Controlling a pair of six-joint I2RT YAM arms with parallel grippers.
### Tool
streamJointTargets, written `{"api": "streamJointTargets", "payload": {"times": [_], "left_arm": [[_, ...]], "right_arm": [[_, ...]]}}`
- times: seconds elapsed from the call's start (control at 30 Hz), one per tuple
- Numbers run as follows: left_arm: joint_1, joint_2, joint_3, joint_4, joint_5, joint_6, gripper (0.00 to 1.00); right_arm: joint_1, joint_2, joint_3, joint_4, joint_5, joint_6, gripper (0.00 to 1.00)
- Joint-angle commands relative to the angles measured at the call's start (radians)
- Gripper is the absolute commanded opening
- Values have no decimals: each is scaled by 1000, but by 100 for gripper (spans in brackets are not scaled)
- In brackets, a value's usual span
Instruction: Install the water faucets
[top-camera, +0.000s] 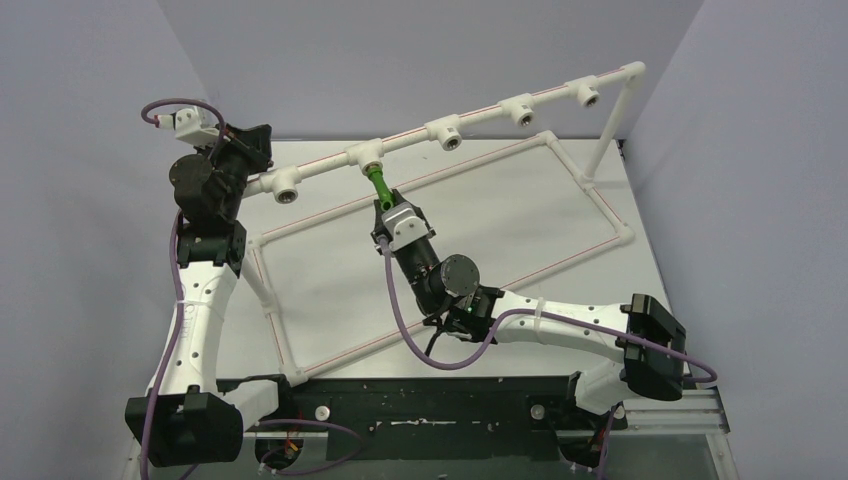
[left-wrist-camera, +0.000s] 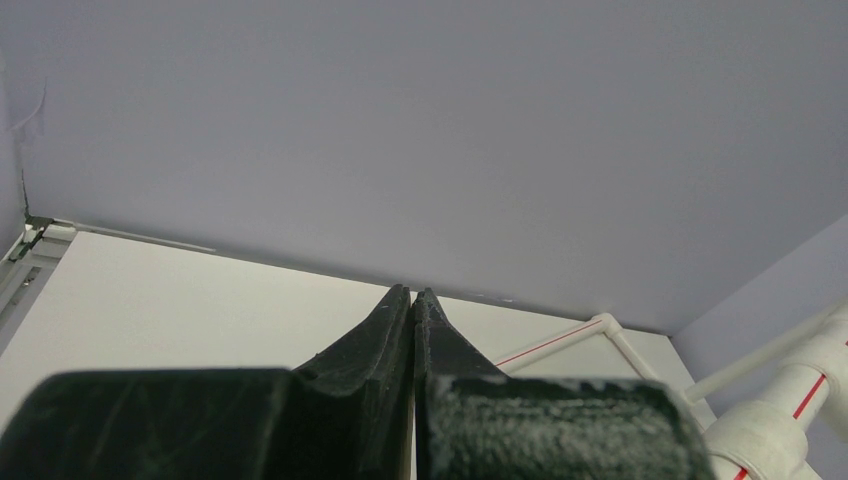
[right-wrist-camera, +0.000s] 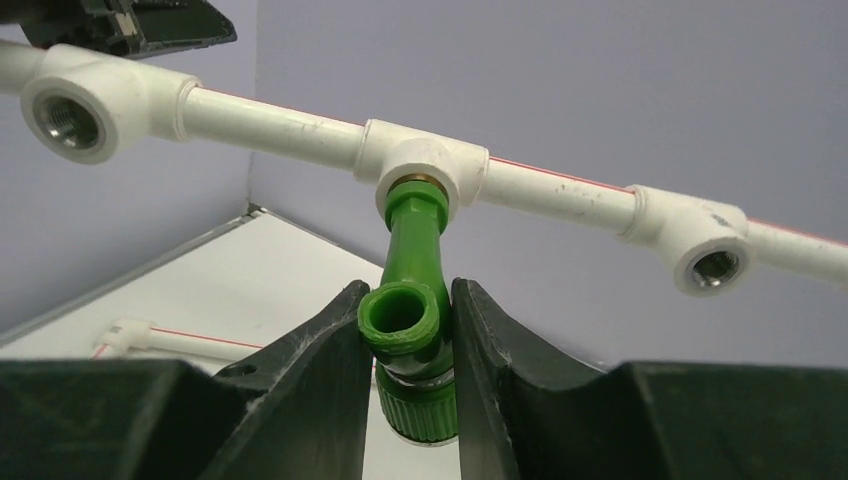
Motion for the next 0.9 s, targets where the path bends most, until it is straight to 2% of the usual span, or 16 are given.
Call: {"api": "streamJointTargets", "payload": {"times": [0.0,0.13,0.4,0.57,0.87], "left_arm": [[11,119,-123,-327,10,1,0],[10,118,-122,-326,11,0,0],[12,114,-124,-325,16,-3,0],[11,110,-125,-326,14,-3,0],[12,103,-126,-326,15,-4,0]], "right_arm": [[-8,-37,56,212,154,368,0],[-4,-36,58,222,196,518,0],[51,23,99,325,290,574,0],[73,45,144,317,366,685,0],[86,39,160,194,482,1067,0]]}}
